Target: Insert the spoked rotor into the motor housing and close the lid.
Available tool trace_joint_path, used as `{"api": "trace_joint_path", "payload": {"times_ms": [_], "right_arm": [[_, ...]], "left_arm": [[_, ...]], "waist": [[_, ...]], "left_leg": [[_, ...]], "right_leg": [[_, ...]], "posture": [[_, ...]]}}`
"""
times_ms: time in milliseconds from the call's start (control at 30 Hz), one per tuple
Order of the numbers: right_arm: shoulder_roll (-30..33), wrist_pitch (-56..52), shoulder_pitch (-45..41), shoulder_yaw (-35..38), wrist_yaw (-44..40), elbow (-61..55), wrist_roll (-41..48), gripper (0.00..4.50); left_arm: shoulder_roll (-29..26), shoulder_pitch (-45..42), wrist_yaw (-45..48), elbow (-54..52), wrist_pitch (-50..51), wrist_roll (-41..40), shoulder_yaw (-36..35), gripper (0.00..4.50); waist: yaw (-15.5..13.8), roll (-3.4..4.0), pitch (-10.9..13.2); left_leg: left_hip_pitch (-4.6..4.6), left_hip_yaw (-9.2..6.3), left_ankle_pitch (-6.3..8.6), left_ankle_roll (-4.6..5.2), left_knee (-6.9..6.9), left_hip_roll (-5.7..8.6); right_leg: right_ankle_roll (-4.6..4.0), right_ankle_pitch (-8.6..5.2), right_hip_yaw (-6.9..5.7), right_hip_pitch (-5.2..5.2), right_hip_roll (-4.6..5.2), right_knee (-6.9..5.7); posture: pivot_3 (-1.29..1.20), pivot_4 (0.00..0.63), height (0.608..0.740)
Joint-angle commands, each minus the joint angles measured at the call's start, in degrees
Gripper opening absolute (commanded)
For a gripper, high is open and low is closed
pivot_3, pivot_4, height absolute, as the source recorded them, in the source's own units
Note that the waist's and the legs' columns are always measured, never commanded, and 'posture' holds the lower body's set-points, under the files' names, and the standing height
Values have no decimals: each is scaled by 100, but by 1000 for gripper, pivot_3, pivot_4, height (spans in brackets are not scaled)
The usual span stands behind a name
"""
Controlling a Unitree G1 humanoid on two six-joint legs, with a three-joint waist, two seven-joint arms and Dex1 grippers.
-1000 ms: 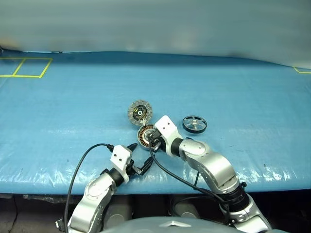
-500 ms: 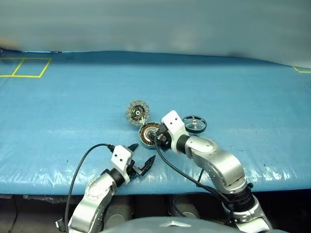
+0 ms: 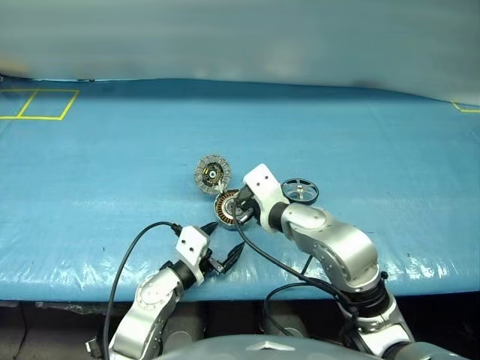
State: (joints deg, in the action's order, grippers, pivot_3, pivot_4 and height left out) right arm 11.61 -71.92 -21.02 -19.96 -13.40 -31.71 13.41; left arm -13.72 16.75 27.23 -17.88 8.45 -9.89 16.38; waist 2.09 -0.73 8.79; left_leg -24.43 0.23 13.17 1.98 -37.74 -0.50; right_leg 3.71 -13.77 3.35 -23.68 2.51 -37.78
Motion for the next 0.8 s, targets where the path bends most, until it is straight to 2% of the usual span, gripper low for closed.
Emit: {"api": "trace_joint_path", "payload": {"times_ms": [33,800], "right_arm": [[-68,-22,-209,-33,72,37,-48,26],[-55,-204,-299,-113,-21,267,101,26]], "left_arm": [[28,55,-17,-73,-201,39,42,4500],[-4,111,18,-113,-11,-52,-8,4500]], "waist": [[0,0,0],[2,0,0]], "left_leg": [[0,0,0,0,0,0],[-2,-2,0,0,1,0]], "right_leg": [[0,0,0,1,1,1],[1,0,-4,0,0,1]], "posture": [[0,150,740],[0,150,740]]}}
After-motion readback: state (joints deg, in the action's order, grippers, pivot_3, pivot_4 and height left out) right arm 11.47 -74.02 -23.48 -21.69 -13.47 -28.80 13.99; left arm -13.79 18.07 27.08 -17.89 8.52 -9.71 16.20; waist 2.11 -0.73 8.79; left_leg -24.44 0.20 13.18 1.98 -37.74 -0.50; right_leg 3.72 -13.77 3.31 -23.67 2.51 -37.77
